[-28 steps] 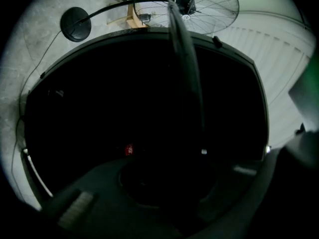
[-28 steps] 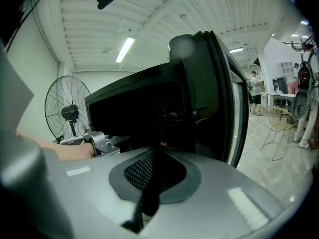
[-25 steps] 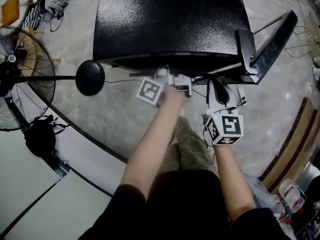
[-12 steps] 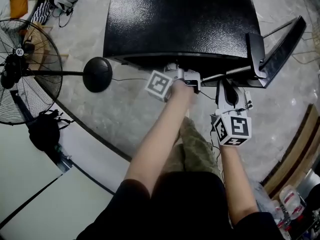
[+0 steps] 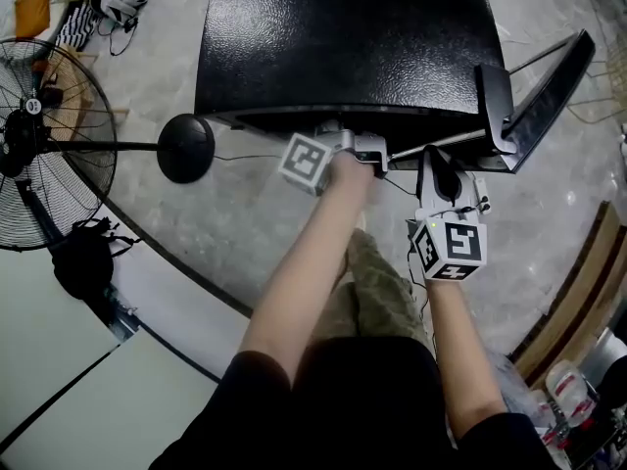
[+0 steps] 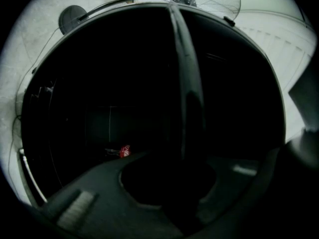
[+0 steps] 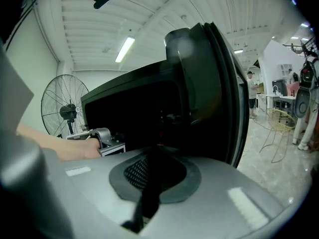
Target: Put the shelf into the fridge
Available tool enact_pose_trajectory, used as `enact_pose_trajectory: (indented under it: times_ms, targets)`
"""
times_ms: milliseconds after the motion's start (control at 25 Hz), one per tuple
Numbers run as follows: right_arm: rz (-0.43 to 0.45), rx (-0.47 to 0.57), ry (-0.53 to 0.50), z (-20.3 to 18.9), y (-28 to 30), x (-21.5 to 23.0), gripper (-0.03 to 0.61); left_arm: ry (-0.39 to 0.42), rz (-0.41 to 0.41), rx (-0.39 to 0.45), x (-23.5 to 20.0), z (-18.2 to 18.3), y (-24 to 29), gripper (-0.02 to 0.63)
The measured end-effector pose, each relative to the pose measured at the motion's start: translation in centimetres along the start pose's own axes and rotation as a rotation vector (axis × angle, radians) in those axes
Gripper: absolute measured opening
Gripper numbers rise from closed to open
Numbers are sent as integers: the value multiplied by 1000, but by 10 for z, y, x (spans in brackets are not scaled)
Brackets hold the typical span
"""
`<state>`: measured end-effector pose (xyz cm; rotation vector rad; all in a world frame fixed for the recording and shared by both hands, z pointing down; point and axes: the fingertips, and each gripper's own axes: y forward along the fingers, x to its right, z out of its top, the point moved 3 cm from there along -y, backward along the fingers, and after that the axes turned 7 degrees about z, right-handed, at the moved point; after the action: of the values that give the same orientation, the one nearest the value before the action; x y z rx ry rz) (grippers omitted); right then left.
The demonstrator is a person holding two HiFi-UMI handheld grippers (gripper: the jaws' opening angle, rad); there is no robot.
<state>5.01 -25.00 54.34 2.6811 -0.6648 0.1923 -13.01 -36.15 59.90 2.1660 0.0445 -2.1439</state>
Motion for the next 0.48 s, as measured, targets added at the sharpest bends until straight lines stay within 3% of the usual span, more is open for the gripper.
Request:
enact_pose_trajectory:
  times_ms: [480]
  targets:
    - [6,-7,-1,-4,2,-8,3,-1,-14,2,3,2,10,21]
